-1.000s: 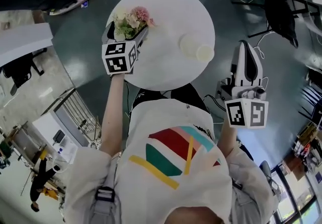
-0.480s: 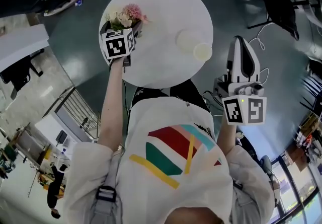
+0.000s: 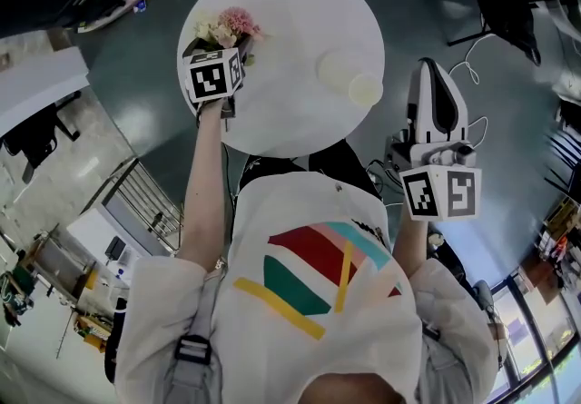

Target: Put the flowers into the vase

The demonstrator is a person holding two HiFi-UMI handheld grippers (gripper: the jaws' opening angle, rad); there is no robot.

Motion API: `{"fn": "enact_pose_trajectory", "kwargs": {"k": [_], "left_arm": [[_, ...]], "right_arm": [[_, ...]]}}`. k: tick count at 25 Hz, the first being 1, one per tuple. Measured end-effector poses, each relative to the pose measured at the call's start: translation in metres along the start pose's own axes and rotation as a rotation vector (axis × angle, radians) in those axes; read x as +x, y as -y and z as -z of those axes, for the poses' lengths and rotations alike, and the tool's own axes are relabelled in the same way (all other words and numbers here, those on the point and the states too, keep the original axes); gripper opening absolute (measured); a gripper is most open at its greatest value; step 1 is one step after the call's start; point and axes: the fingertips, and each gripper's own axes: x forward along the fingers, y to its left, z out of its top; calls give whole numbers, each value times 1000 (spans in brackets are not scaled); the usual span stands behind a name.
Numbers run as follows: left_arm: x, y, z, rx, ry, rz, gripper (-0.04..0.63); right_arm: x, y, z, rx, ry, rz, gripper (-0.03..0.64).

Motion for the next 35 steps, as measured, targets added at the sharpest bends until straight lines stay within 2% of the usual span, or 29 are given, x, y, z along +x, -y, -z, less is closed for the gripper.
{"fn": "enact_pose_trajectory", "kwargs": {"k": [7,12,17,23,29,35], "left_arm": [[-8,-9,-2,-21,12,22,297],[-21,-13,-6,-11,56,8,272],[-41,-20,-25,-16,153,-9,270],[-96,-20,-77,-17,367,-35,268],[-176,0,-143,-3,653,-25,265],[-263,29,-193,54,934,7,261]], "right_arm": [[-1,-8,-2,-11,14,-19,9],[-4,-15,-8,-23,30,-29,9],[-6,-18,-14,-31,52,-41,9],[-8,-28,-26,-46,89,-67,9],[-10,-40,-45,-61,145,-97,9],[-13,-48,-58,-67,180,-103,9]]}}
